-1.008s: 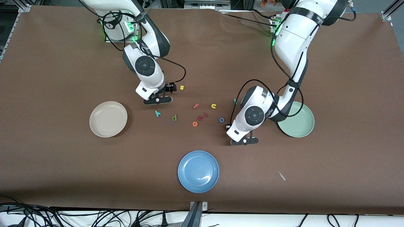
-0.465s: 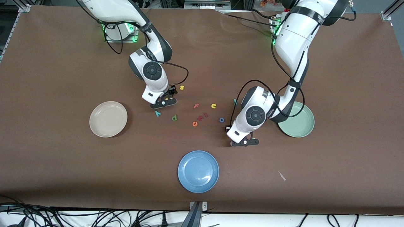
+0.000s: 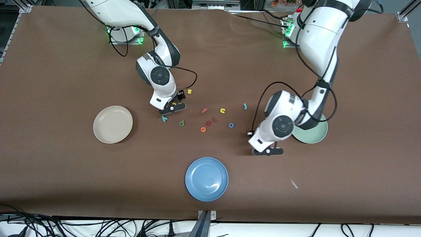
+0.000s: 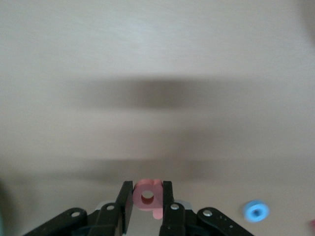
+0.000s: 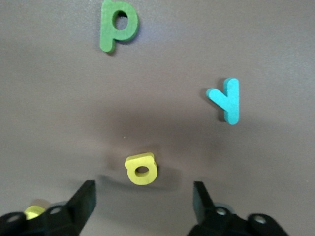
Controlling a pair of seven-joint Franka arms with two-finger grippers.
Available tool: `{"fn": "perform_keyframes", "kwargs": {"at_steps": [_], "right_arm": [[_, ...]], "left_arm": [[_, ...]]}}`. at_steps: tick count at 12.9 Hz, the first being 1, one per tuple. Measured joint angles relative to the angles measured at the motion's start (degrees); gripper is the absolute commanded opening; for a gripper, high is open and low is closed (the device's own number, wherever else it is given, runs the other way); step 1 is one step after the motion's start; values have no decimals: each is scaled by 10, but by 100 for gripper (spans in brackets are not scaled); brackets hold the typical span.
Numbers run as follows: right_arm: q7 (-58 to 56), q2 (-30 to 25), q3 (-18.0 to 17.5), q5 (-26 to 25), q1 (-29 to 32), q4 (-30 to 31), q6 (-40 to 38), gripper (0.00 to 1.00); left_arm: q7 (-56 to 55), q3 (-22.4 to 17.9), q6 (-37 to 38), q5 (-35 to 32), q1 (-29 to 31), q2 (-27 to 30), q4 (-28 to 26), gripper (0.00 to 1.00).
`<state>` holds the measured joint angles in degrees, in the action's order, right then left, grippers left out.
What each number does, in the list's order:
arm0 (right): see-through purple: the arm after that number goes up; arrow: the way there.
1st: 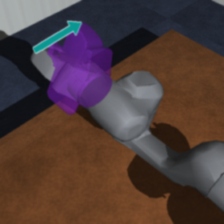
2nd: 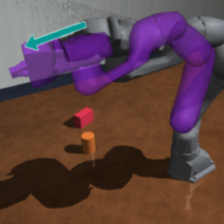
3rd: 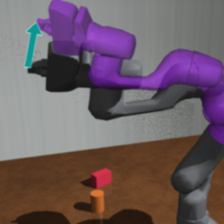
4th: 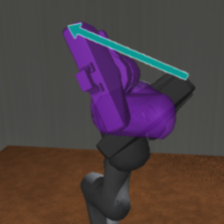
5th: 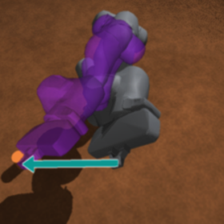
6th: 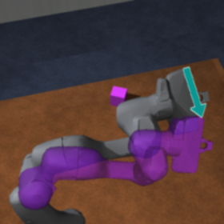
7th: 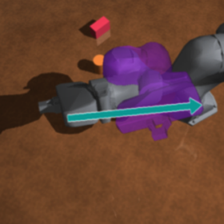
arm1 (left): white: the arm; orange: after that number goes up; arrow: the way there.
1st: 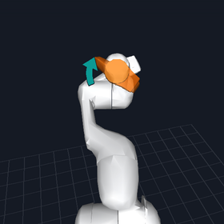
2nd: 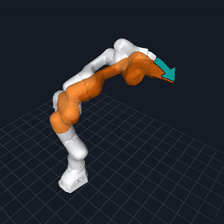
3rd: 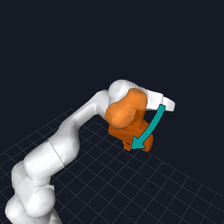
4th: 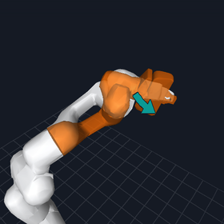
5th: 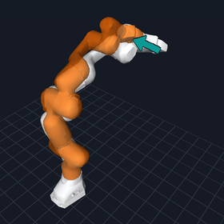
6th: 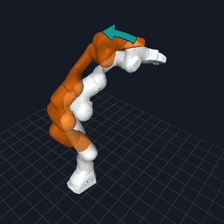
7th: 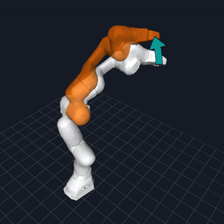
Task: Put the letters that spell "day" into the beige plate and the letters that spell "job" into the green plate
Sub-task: 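Drop pink a on the green plate while the right gripper grasps yellow letter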
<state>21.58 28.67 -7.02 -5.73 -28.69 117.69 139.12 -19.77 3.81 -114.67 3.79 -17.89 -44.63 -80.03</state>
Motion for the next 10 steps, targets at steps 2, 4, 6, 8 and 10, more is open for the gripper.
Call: {"fn": "perform_keyframes", "kwargs": {"at_steps": [2,4,6,8,10], "right_arm": [[0,4,0,0,-4,0,7,77],[0,6,0,0,-5,0,13,76],[0,7,0,0,-6,2,24,73],[0,8,0,0,-6,5,31,69],[0,8,0,0,-6,7,36,63]], "left_arm": [[74,0,35,0,42,8,-2,2],[115,0,49,0,73,23,-24,2],[135,0,50,-2,88,44,-59,2],[167,-1,50,-3,109,62,-92,2],[183,-1,49,-18,128,74,-123,2]]}}
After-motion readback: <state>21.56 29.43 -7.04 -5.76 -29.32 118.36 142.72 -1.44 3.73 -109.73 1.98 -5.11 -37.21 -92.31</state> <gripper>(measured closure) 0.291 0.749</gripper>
